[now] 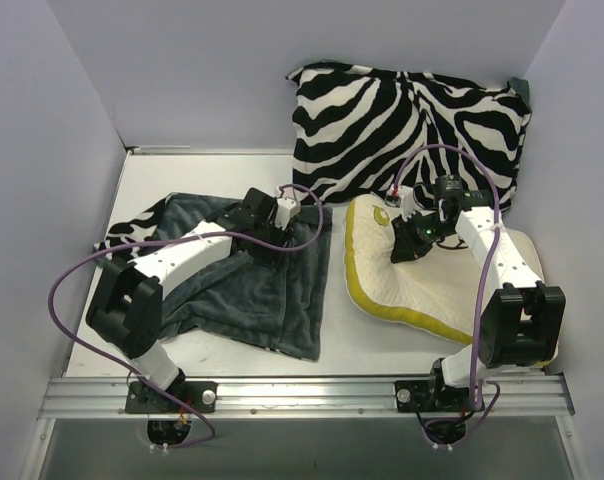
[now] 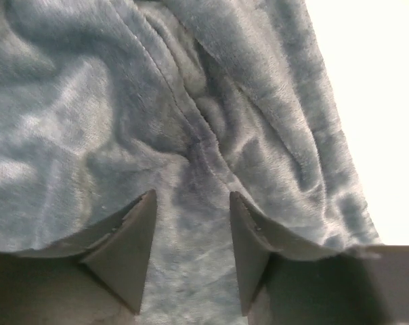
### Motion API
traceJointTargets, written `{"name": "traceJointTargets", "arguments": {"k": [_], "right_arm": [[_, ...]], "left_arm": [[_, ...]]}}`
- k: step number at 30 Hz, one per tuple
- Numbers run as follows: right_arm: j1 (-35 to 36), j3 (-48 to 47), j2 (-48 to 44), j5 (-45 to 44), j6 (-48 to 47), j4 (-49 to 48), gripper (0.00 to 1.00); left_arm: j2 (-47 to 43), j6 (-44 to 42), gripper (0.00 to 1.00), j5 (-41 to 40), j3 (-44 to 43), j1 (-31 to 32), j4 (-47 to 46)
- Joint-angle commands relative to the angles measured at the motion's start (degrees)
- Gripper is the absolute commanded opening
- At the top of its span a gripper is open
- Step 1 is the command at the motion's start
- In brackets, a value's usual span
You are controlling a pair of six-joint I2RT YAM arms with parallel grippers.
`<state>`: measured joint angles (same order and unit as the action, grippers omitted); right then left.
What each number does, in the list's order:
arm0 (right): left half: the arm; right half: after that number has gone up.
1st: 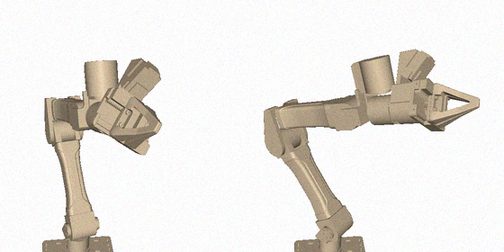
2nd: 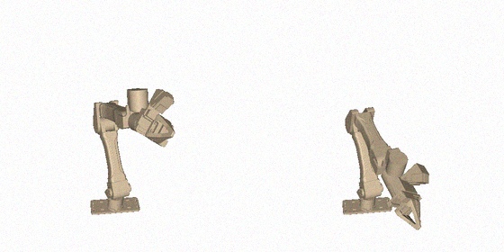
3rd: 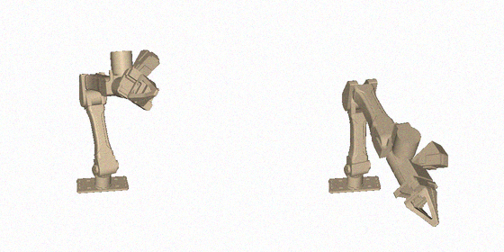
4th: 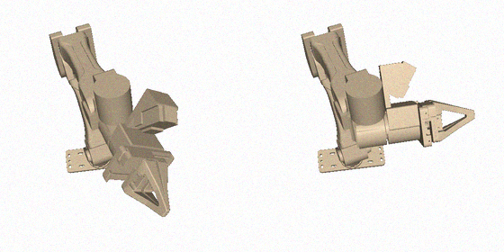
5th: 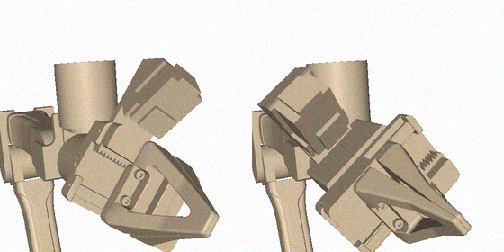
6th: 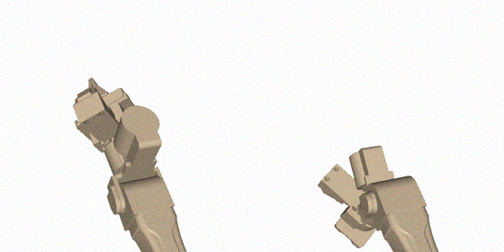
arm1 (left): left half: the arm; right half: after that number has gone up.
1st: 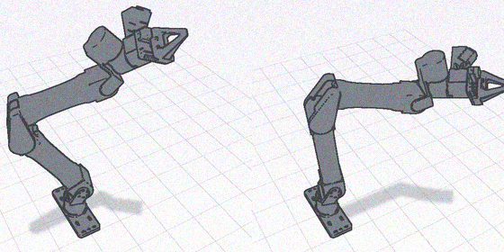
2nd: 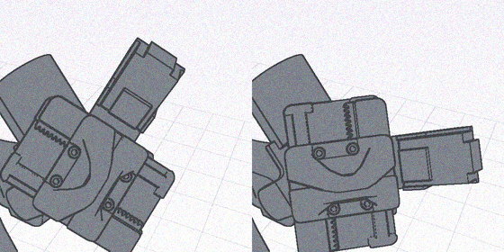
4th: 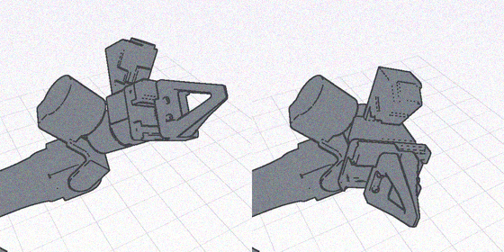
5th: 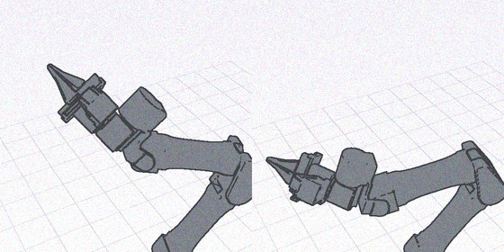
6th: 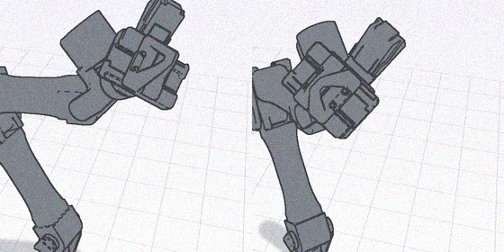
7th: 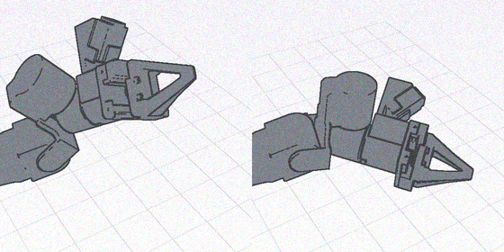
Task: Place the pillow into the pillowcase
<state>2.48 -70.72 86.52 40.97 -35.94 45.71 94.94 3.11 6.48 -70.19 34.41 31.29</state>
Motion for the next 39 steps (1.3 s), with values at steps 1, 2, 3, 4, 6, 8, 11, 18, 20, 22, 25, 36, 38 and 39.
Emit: {"name": "traceJointTargets", "arguments": {"k": [1, 2, 3, 4, 6, 8, 11, 18, 20, 22, 25, 36, 38, 39], "right_arm": [[0.77, -1.88, -1.79, 3.33, 2.02, 2.89, 0.00], [0.77, -1.79, -1.79, 3.24, 2.02, 2.89, 0.00], [0.77, -1.53, -1.88, 3.24, 2.02, 2.89, 0.00], [0.77, -1.35, -1.97, 3.24, 2.02, 2.89, 0.00], [0.77, -1.00, -2.23, 3.06, 2.10, 2.89, 0.00], [0.77, -0.91, -2.32, 3.06, 2.11, 2.89, 0.00], [0.77, -0.74, -2.67, 2.97, 2.19, 3.07, 0.00], [0.77, 0.41, -3.73, 3.15, 2.02, 3.15, 0.00], [0.77, 0.58, -3.81, 3.15, 1.93, 3.15, 0.00], [0.77, 0.58, -3.81, 3.41, 1.84, 3.15, 0.00], [0.95, 0.06, -3.90, 4.46, 1.93, 3.24, 0.00], [18.24, -1.18, -6.98, 7.20, -2.19, 3.68, 0.00], [24.22, 0.31, -6.37, 4.57, -5.78, 3.68, 0.00], [25.80, 0.75, -6.02, 4.03, -6.85, 3.68, 0.00]], "left_arm": [[0.77, 1.80, 0.59, 0.82, -0.12, 1.53, -0.35], [0.95, 1.98, 0.59, 0.12, -0.03, 2.06, -1.05], [1.39, 2.59, 0.59, -0.32, 0.23, 2.50, -1.40], [2.26, 2.95, 0.59, -0.59, 0.41, 3.02, -1.67], [3.58, 3.48, 0.59, -1.38, 0.50, 3.46, -2.63], [5.87, 3.48, 0.58, -2.61, 0.32, 3.47, -2.99], [8.24, 2.95, 0.56, -4.27, -0.47, 3.21, -2.90], [8.87, 1.63, 0.35, -4.90, -1.70, 3.12, -2.64], [7.81, 1.46, 0.27, -4.64, -1.53, 2.94, -2.55], [5.80, 1.02, 0.15, -3.50, -1.18, 2.24, -2.29], [2.90, 0.84, 0.00, -0.69, -0.73, 1.10, -0.89], [-10.63, 1.37, 0.00, 9.34, 3.57, -5.23, 4.92], [-11.96, 1.19, 0.00, 11.17, 4.10, -5.85, 5.27], [-12.92, 1.19, 0.00, 11.19, 4.27, -5.94, 5.54]]}}
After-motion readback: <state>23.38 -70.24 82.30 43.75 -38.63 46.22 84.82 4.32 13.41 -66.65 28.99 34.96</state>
